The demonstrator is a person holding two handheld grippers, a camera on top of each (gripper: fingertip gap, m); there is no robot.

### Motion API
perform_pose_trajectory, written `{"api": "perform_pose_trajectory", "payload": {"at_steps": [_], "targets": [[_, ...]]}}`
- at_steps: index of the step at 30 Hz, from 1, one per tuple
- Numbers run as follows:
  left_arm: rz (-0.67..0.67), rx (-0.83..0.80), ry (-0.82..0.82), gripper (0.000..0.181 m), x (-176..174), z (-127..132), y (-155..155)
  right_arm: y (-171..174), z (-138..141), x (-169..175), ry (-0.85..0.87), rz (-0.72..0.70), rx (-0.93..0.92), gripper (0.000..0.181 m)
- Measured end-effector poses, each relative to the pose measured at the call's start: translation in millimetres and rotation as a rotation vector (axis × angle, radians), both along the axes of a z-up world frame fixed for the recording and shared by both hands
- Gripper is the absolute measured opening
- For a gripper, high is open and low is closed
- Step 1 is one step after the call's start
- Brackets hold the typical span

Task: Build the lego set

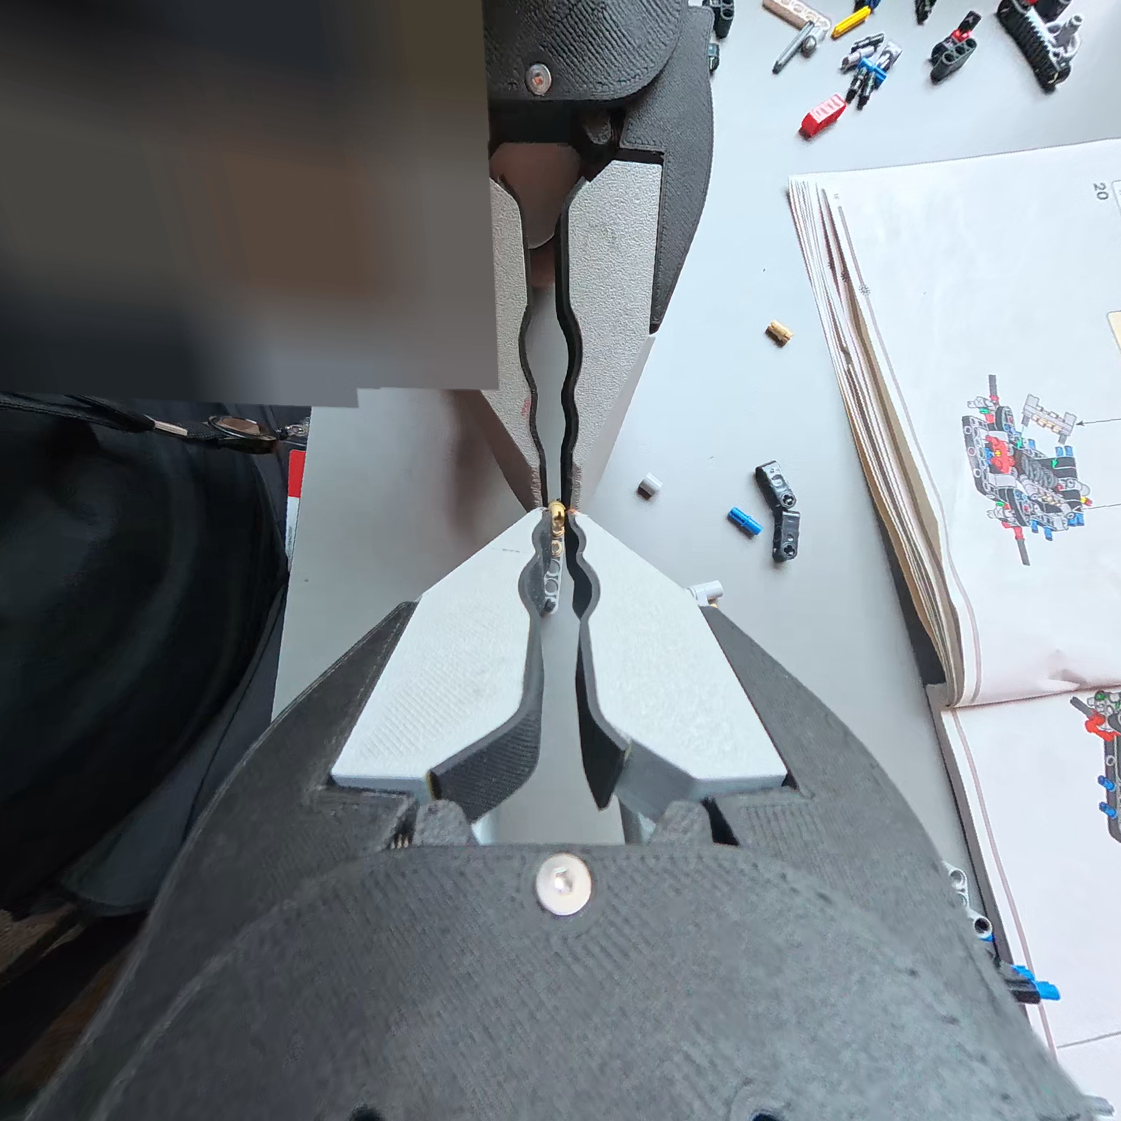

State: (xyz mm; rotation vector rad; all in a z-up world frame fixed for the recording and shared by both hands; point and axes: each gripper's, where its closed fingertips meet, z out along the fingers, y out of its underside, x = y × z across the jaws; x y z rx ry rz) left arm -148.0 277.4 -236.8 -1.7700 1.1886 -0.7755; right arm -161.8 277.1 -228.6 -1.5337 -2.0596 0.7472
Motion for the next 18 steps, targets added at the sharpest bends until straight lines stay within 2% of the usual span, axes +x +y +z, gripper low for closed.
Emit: {"api": "perform_pose_trajectory", "payload": {"at_steps": [13,16,18], "targets": [[-0.006,-0.008,-0.023,0.001,-0.6,2.9,-0.7,-2.1,3.6,-0.3,0.060,-0.003,-0.011,0.001],[-0.002,-0.007,-0.022,0.002,-1.3,2.7,-0.2,-5.0,3.1,0.4,0.057,-0.001,-0.044,0.008],[-0.010,-0.008,-0.028,0.001,-0.4,3.5,-1.5,-2.9,4.1,0.0,0.068,-0.007,-0.026,0.001]]}}
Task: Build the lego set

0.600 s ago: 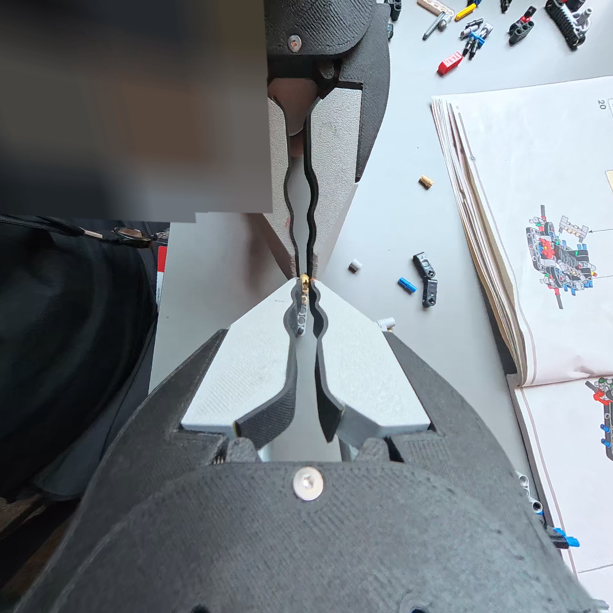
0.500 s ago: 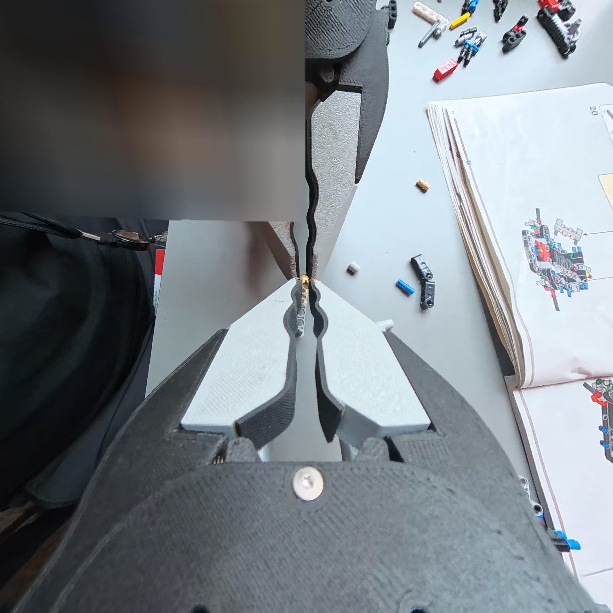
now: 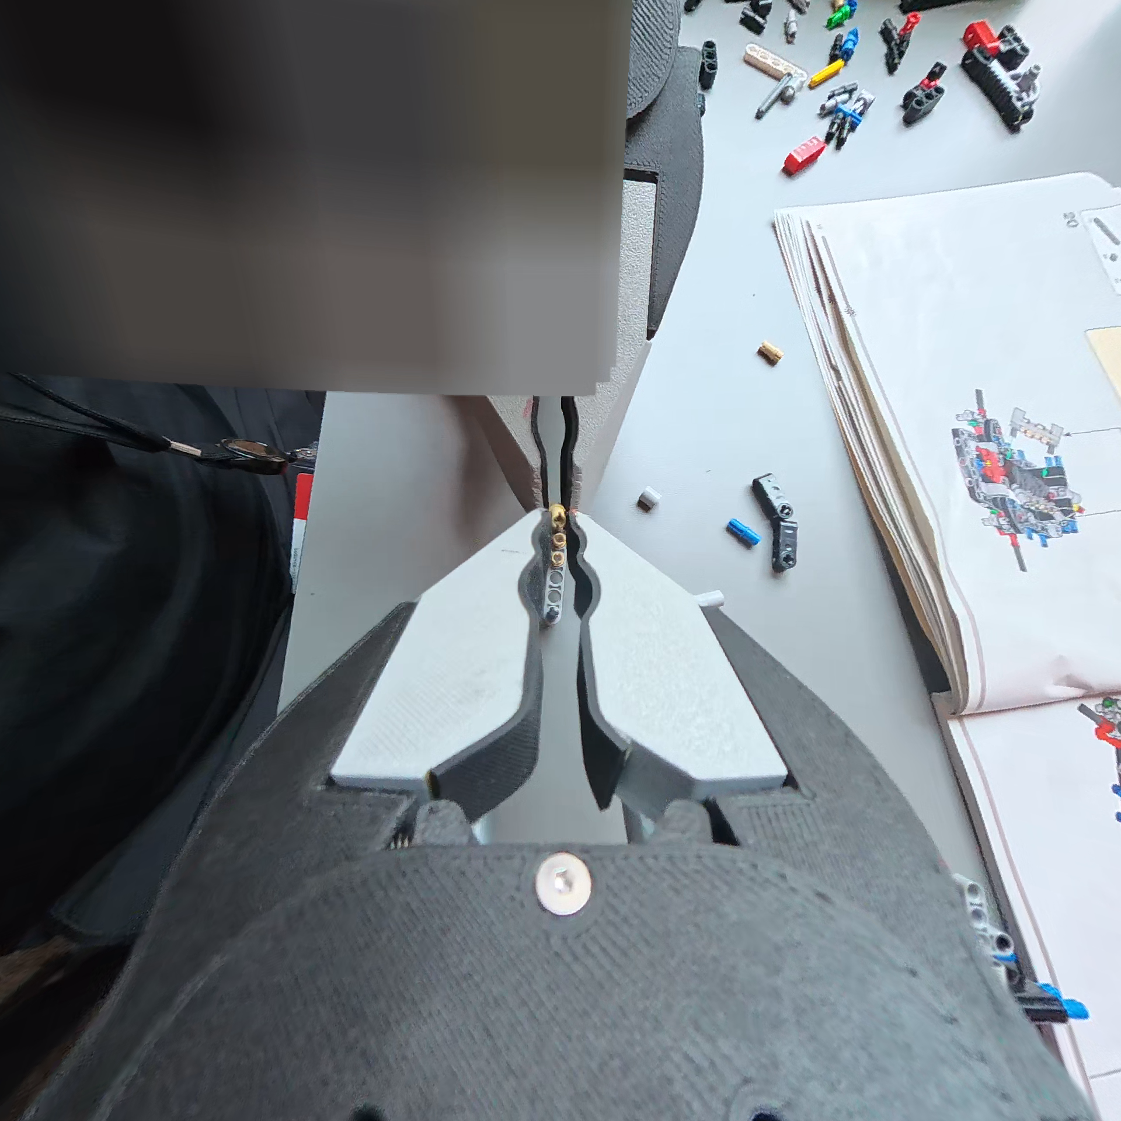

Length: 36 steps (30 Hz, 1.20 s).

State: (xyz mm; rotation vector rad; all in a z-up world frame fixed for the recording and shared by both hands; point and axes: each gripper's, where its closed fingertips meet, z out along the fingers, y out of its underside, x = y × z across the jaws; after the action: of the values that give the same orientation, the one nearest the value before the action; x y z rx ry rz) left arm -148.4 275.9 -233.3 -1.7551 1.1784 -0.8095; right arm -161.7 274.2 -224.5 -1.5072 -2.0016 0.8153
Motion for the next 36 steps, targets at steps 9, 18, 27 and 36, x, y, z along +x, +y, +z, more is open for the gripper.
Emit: {"api": "perform_pose_trajectory", "payload": {"at_steps": [9,18,27,36], "targets": [[0.006,0.003,0.000,0.002,-0.4,0.1,0.8,0.3,0.1,-0.3,0.004,-0.004,0.005,0.001],[0.009,0.006,-0.014,0.002,-0.9,2.6,1.1,0.5,3.0,-1.3,0.024,-0.020,-0.031,0.001],[0.012,0.020,-0.012,0.002,-1.0,3.4,1.6,0.5,3.9,-1.9,0.023,-0.017,-0.008,0.002],[0.017,0.031,-0.016,0.002,-1.1,5.2,2.6,1.1,4.9,-2.4,0.015,-0.015,0.009,0.001]]}}
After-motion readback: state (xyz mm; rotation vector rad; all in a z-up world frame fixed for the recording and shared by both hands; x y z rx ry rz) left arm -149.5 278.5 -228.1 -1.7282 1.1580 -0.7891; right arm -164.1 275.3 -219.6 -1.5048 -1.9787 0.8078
